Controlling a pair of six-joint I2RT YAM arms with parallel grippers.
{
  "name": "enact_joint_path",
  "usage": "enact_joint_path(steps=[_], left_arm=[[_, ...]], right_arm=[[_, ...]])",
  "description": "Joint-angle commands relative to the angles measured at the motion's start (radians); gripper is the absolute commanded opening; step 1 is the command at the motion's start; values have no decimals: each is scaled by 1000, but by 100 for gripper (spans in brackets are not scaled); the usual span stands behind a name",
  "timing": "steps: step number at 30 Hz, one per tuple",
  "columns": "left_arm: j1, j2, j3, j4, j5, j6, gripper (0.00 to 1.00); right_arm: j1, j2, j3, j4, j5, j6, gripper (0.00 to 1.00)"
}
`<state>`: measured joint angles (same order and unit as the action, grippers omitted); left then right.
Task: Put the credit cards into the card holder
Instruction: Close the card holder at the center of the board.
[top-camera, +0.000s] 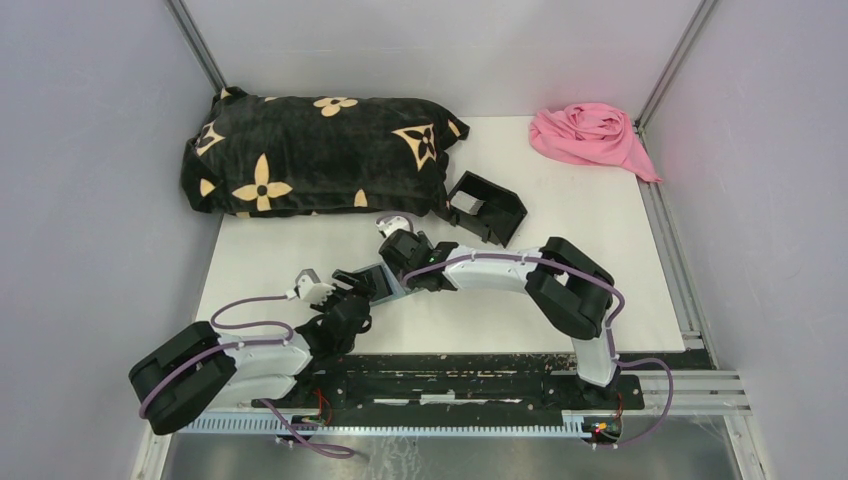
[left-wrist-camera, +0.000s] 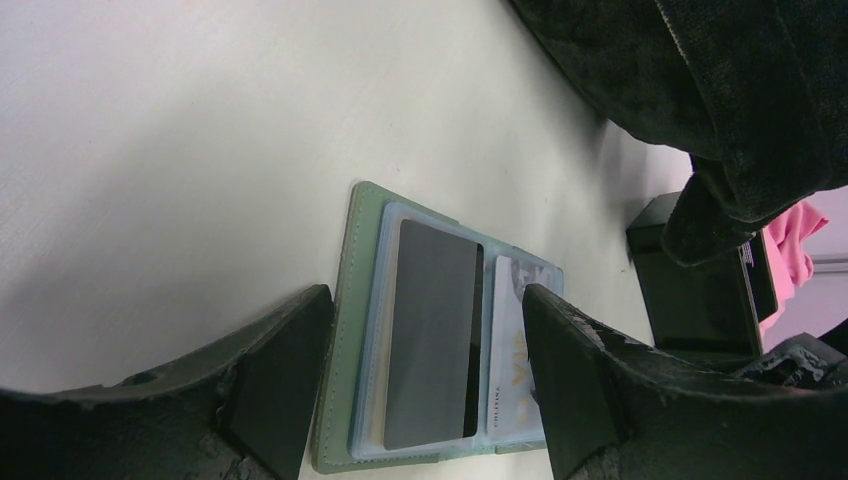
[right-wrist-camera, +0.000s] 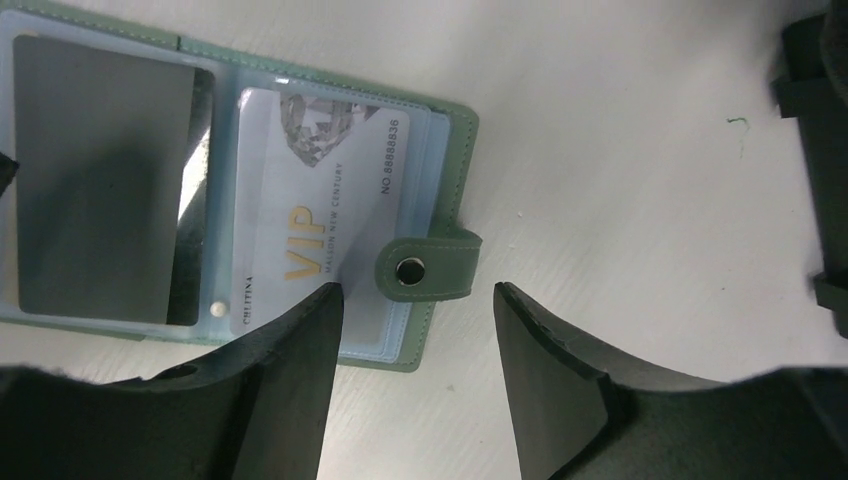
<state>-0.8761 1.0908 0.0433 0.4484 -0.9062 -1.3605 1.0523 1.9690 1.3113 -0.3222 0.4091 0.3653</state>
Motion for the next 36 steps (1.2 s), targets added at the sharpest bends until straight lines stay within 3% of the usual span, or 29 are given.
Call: enact_joint_path(steps=[1,18,30,36], left_arm=[[5,26,-19,-46,30,12,78],[5,60,-18,-14,28,11,78],[5,118,-4,17,18,9,78],[6,146,2,39,10,13,78]], right_arm=[[2,27,58,-16,77,-41,63],[-40,41,75,35,69,-111,53],[-75,66,123,43,24,-173,52],[-96,70,118,52,16,-175,42]])
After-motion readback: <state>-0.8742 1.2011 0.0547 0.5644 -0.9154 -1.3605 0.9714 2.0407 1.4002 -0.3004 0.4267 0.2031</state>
